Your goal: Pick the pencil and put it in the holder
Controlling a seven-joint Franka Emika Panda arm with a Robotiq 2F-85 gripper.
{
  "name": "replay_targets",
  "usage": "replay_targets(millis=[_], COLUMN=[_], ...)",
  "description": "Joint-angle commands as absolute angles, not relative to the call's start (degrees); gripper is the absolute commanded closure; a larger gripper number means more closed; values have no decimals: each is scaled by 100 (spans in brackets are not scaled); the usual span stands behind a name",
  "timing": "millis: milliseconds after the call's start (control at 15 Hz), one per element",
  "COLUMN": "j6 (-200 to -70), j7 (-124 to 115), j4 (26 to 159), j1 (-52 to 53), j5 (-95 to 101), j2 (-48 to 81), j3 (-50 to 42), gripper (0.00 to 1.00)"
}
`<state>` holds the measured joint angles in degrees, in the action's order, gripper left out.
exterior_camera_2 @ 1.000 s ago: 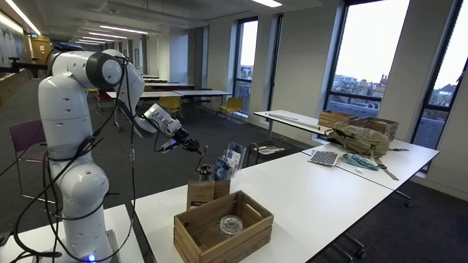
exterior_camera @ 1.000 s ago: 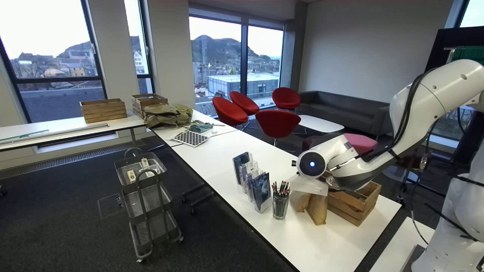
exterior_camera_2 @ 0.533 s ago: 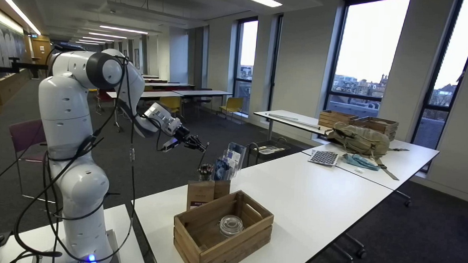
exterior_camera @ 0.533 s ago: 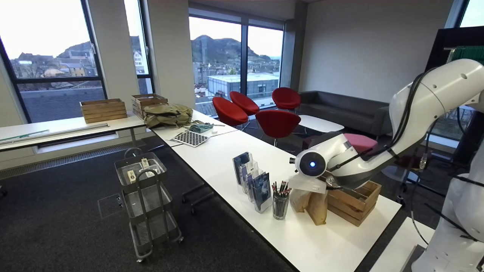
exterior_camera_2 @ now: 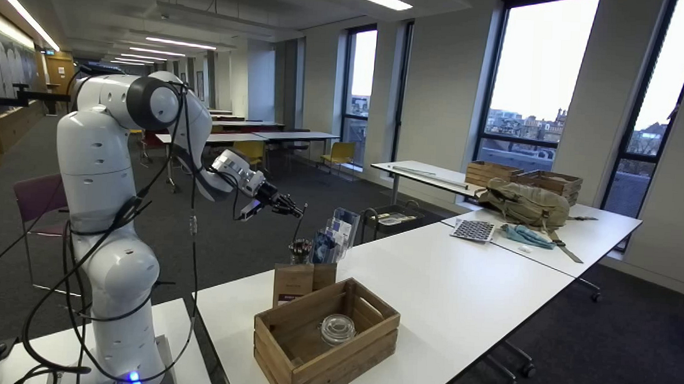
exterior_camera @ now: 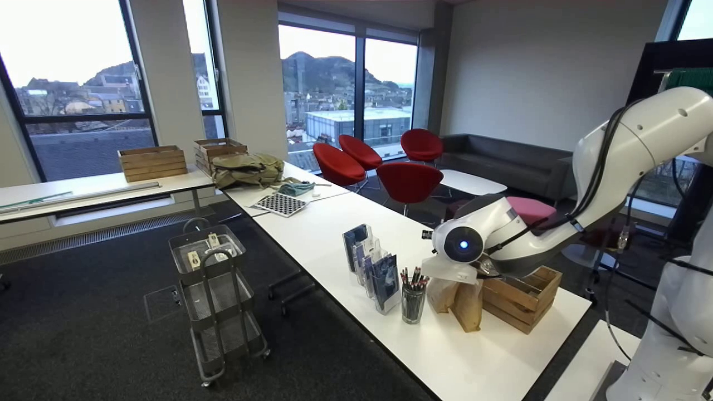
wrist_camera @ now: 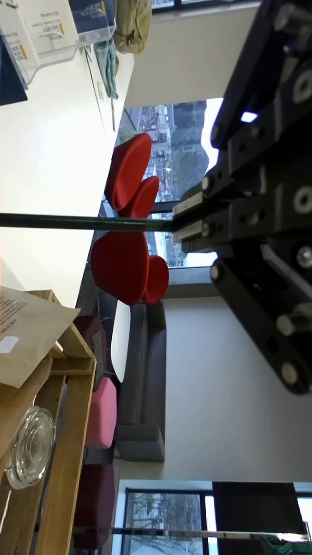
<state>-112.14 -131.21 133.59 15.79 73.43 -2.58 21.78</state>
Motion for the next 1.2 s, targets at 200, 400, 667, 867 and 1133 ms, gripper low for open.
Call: replay_targets(millis=[200,400,667,867,1133], j6=[-11500,-11466,-11373,-11446,-11628], j7=[-13247,-13212,-13169,-13147,-13121], j4=[13350,13352,13354,13357,13361], j1=[1662,1667,1676,1671,1663], j5=[7829,7946,8152,8225,8248], j2=[-246,-232,-215,-215,-204], j3=[2031,2027,2032,2019,2002], gripper=[98,98,98,98,98])
